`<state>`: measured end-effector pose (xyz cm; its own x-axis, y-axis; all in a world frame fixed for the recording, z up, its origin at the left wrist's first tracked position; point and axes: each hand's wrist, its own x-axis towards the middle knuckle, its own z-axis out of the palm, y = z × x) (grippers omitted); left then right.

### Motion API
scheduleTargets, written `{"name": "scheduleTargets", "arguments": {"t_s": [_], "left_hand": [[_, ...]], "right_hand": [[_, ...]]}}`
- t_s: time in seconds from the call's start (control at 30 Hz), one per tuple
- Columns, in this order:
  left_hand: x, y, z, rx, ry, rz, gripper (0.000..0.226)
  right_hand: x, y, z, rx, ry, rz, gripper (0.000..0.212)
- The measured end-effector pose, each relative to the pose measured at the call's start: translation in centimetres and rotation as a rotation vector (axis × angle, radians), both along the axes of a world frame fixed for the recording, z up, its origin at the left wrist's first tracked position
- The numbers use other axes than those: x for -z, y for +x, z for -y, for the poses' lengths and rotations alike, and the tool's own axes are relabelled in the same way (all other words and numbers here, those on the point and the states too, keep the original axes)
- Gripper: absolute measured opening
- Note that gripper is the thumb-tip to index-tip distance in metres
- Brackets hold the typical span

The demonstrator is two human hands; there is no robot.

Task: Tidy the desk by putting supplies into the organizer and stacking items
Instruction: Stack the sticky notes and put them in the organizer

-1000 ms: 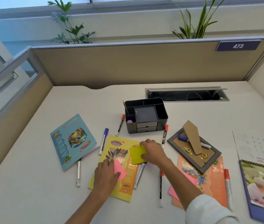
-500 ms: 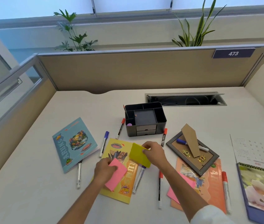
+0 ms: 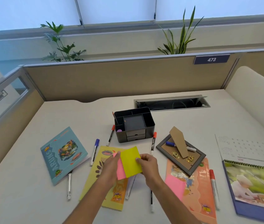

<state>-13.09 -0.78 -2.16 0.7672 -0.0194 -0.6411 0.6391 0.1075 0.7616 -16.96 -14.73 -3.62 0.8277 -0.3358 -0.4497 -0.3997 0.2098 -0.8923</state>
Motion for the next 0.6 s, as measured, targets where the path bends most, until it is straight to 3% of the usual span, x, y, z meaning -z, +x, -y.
{"name": "scheduleTargets", "arguments": {"t_s": [0.27,0.4,0.6], "left_hand": [[0.7,-0.2,2.4,0.063,0.035,0.002,0.028],[0.9,0.5,3.1,0.053,0.012,-0.007,0.013],[1.4,1.4,3.8,0.036,-0.085,-0.053,0.014]], "right_hand": [[-0.2,-1.0,1.5,-0.090,-0.464,0.004,0.012],[-0.2,-1.8,4.8,-0.234,-0.704,-0.019,0.030],[0.4,-4.4,10.6,-0.471,-1.064,-0.335,0.055]]}}
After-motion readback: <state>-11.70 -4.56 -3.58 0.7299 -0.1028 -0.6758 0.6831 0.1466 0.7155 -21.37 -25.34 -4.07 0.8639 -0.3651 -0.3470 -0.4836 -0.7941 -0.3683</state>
